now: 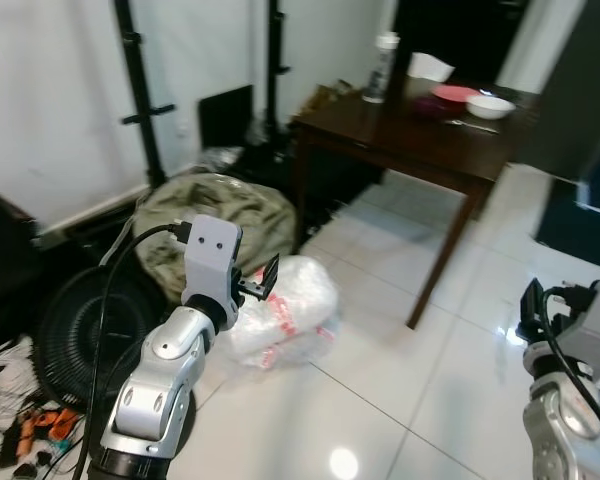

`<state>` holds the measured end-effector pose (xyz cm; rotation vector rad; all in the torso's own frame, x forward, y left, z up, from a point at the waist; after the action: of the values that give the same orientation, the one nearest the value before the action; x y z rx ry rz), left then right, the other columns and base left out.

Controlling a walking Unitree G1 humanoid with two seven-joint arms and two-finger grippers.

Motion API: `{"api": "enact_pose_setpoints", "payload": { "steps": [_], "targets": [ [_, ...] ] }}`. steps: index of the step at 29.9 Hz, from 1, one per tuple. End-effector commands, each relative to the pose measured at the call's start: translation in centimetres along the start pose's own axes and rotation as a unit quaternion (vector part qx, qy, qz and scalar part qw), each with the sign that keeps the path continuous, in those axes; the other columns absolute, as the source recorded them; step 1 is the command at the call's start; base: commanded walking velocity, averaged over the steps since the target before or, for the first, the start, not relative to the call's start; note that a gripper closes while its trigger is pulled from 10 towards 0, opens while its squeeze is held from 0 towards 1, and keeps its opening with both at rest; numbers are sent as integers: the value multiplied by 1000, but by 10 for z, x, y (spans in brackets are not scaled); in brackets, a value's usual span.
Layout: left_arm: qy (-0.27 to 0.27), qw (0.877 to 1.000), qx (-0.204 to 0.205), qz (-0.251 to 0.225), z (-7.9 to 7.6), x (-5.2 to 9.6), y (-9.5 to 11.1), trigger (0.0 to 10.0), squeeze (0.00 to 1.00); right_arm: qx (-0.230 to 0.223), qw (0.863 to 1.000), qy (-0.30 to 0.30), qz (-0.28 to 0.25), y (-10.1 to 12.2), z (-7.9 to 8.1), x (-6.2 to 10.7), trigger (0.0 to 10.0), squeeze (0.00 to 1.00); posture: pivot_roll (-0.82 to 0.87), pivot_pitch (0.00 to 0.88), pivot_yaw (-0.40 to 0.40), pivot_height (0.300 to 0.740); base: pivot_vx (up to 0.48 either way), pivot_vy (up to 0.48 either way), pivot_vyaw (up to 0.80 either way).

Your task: Setting the table

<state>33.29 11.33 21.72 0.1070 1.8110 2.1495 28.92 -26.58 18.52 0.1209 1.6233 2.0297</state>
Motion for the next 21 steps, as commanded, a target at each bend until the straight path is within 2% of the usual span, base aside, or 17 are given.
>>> {"api": "enact_pose_setpoints", "payload": {
  "steps": [1, 3, 8, 19, 21],
  "targets": [
    [-6, 1000, 3, 2, -2, 0, -3, 10000, 0, 2, 1000, -8, 4, -2, -4, 2, 10000, 0, 31, 73, 50, 740, 0, 0, -800],
    [-6, 1000, 4, 1, -2, 0, -3, 10000, 0, 2, 1000, -9, 4, -1, -4, 2, 10000, 0, 30, 73, 50, 740, 0, 0, -800],
    [-14, 1000, 4, -6, -5, -1, -1, 10000, 0, 0, 1000, -6, 3, -1, -3, 3, 10000, 0, 29, 74, 51, 740, 418, 0, -754],
    [-21, 1000, 5, -8, -8, -1, -1, 10000, 0, 0, 1000, -2, 7, -3, -1, 4, 10000, 0, 25, 78, 55, 740, 480, 0, 0],
    [-23, 1000, 5, -9, -8, -1, -1, 10000, 0, -2, 1000, -3, 9, -3, -2, 5, 10000, 0, 24, 80, 54, 740, 480, 0, -581]
  ]
}}
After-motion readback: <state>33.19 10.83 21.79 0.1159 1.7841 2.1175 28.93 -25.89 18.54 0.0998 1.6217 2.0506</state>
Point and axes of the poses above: a point about 5 cm out from each wrist's last joint towards the gripper, its own x axis pointing back from the gripper into the wrist, its own y axis along the axis of the wrist's last joint, z = x × y, the point moved 1 cm from there along -x, pointing out of the wrist towards the gripper, and after that the axes turned 6 degrees about -x, right-handed, at the moved point
